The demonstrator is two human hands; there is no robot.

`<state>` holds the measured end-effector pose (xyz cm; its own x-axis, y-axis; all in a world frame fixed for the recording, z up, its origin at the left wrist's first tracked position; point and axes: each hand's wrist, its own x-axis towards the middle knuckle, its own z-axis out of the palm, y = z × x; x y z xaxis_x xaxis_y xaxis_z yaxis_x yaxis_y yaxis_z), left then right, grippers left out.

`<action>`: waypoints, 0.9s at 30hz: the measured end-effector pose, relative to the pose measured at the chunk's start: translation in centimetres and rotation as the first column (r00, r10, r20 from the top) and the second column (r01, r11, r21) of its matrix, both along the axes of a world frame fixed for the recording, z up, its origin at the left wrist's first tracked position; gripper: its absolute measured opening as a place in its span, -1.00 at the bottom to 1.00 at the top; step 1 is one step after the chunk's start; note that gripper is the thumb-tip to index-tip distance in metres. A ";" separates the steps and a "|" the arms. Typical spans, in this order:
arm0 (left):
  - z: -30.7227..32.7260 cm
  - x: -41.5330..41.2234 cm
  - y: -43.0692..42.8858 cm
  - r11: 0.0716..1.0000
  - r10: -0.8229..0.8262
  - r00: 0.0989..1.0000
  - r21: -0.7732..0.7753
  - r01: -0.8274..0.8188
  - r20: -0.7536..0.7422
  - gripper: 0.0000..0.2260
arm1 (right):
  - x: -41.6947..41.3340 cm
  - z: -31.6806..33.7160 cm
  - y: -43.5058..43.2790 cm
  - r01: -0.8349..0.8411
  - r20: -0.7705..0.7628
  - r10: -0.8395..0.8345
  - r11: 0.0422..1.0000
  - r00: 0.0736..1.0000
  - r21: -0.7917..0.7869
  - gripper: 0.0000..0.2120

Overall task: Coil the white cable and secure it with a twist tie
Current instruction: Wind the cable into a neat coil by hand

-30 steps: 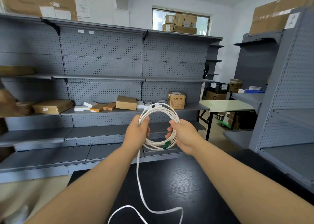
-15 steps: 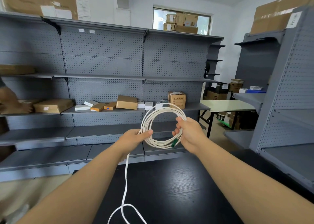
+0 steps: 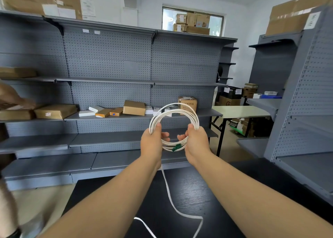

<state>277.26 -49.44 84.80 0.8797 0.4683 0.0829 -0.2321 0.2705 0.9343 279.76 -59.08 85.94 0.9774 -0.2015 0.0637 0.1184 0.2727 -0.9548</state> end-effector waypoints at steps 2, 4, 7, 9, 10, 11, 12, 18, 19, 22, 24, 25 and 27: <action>-0.1 0.1 -0.2 1.000 0.009 1.000 -0.026 -0.009 -0.001 -0.78 | 0.0 0.0 -0.1 0.022 0.000 -0.022 1.000 1.000 0.009 -0.80; -0.2 0.1 -0.2 0.999 0.015 1.000 -0.042 -0.015 -0.013 -0.76 | 0.0 -0.1 -0.1 0.042 -0.006 -0.042 0.999 0.999 0.012 -0.80; -0.4 -0.1 -0.4 0.999 -0.012 0.999 -0.045 0.010 -0.044 -0.76 | 0.0 -0.2 -0.1 0.079 -0.020 -0.079 0.997 0.997 0.015 -0.79; -0.4 -0.2 -0.5 0.995 -0.059 0.997 -0.083 0.055 -0.047 -0.75 | 0.0 -0.2 -0.1 0.108 -0.042 -0.107 0.994 0.993 0.021 -0.79; -0.5 -0.2 -0.6 0.991 -0.089 0.995 -0.101 0.085 -0.034 -0.74 | 0.1 -0.2 0.0 0.121 -0.055 -0.119 0.992 0.991 0.025 -0.79; -0.6 -0.2 -0.6 0.988 -0.118 0.993 -0.106 0.116 -0.016 -0.74 | 0.1 -0.2 0.0 0.132 -0.068 -0.130 0.991 0.989 0.028 -0.79; -0.7 -0.1 -0.6 0.984 -0.148 0.989 -0.098 0.148 0.005 -0.73 | 0.2 -0.3 0.0 0.141 -0.080 -0.138 0.989 0.987 0.035 -0.79; -0.5 0.4 0.8 0.958 -0.269 0.963 0.098 0.270 -0.024 -0.77 | 0.3 -0.3 -0.2 0.137 -0.102 -0.127 0.986 0.987 0.093 -0.78; -0.3 0.4 1.5 0.940 -0.312 0.946 0.121 0.320 -0.086 -0.68 | 0.4 -0.2 -0.5 0.132 -0.093 -0.124 0.988 0.988 0.085 -0.78; 0.3 0.6 4.3 0.855 -0.384 0.880 0.252 0.453 -0.279 -0.42 | 0.8 -0.1 -1.4 0.115 -0.047 -0.115 0.993 0.992 0.013 -0.83; 0.8 0.7 6.0 0.807 -0.355 0.864 0.350 0.475 -0.356 -0.43 | 1.0 -0.2 -2.1 0.106 -0.007 -0.107 0.992 0.994 -0.061 -0.88; 1.1 0.7 6.7 0.783 -0.333 0.866 0.403 0.474 -0.372 -0.48 | 1.1 -0.2 -2.3 0.106 0.019 -0.104 0.989 0.994 -0.108 -0.89; 1.7 0.9 7.7 0.760 -0.263 0.904 0.504 0.410 -0.338 -0.61 | 1.3 -0.4 -2.9 0.107 0.063 -0.096 0.970 0.993 -0.219 -0.89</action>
